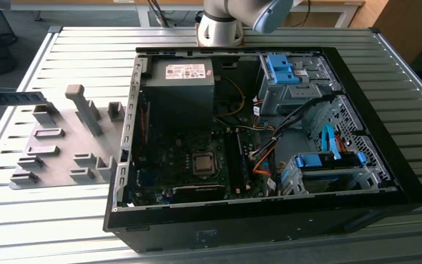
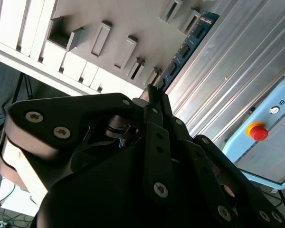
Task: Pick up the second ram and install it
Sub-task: 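Pick up the second ram and move it above second insertion slot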
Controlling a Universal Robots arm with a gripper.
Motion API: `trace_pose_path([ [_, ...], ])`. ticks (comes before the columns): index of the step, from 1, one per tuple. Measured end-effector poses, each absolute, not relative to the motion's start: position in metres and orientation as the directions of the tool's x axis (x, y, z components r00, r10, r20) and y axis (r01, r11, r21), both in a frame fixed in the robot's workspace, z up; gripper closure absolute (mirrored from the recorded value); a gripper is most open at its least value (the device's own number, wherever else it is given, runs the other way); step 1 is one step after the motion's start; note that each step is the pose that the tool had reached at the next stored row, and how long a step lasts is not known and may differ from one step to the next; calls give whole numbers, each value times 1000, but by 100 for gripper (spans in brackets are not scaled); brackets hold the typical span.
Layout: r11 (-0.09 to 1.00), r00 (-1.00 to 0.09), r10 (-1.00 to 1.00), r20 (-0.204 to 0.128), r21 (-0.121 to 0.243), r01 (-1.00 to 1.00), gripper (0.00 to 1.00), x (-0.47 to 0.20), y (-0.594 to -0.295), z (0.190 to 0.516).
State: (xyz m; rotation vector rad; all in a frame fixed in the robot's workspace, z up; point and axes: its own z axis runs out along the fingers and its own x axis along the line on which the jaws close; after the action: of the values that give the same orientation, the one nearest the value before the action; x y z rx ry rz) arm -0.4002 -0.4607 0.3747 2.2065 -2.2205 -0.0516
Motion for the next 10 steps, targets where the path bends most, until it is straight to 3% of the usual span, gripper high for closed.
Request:
trace_pose_path([
  [10,6,-7,-1000,-15,31,-999,86,-400,-461,386],
])
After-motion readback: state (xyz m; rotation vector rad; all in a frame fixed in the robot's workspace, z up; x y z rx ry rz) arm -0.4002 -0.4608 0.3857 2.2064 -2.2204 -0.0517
